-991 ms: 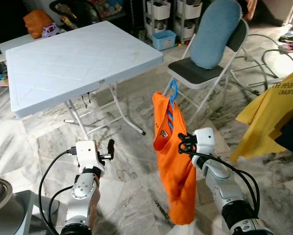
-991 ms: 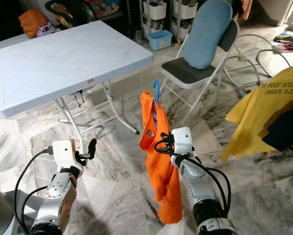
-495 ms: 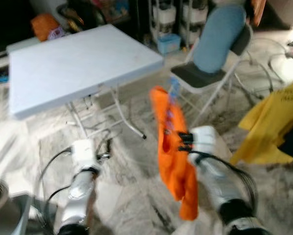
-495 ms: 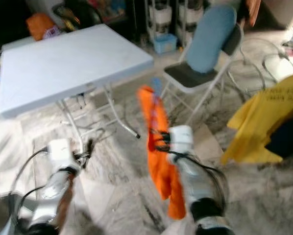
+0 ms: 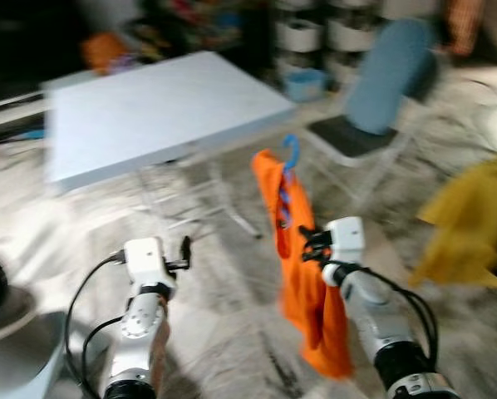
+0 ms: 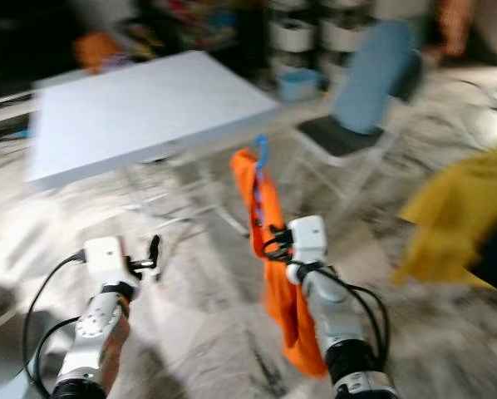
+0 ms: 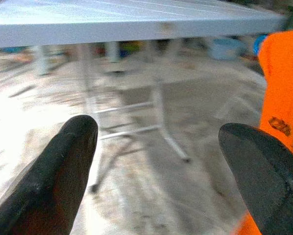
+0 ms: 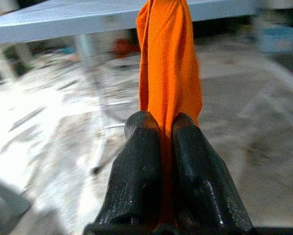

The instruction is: Hang hanger

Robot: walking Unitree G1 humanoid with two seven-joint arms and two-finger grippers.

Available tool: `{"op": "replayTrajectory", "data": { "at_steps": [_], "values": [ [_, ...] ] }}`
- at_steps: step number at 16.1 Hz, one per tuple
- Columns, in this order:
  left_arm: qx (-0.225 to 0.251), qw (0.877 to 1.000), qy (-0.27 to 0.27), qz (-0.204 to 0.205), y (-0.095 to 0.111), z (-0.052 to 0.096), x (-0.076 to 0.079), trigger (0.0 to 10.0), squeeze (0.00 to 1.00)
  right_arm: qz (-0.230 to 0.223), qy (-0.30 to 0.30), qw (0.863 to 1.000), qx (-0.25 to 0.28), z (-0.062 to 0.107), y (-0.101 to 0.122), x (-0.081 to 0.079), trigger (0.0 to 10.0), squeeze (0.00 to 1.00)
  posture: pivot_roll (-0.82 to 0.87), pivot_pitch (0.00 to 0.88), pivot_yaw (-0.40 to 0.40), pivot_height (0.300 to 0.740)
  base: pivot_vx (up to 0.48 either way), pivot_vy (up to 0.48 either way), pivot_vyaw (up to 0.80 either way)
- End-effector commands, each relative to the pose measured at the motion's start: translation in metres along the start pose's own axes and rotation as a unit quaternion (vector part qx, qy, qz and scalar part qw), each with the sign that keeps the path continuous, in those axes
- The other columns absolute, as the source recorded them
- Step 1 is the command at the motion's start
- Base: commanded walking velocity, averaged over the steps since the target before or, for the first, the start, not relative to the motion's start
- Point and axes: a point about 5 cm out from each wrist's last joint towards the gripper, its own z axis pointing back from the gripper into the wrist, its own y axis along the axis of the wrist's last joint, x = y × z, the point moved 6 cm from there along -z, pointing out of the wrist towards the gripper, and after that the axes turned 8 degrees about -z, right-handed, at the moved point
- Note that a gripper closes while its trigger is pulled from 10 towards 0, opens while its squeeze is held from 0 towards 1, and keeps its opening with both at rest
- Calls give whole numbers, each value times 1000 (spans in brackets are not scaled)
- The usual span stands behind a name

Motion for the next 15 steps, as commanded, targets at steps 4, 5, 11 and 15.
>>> {"op": "replayTrajectory", "data": {
  "at_steps": [4,5,11,15],
  "values": [
    [0,1000,-2,-5,1,0,0,10000,0,2,13,999,31,-4,19,-5,10000,0,-61,0,115,740,0,0,125],
    [4,1000,-6,-8,2,0,1,10000,0,2,12,999,31,-4,19,-4,10000,0,-61,0,115,740,0,0,0],
    [2,1000,-4,-4,1,0,0,10000,0,2,13,999,32,-3,19,-3,10000,0,-64,0,118,740,312,359,0],
    [0,1000,-4,-7,0,0,0,10000,0,2,16,999,30,-3,18,-5,10000,0,-63,0,117,740,317,362,0]
  ]
}}
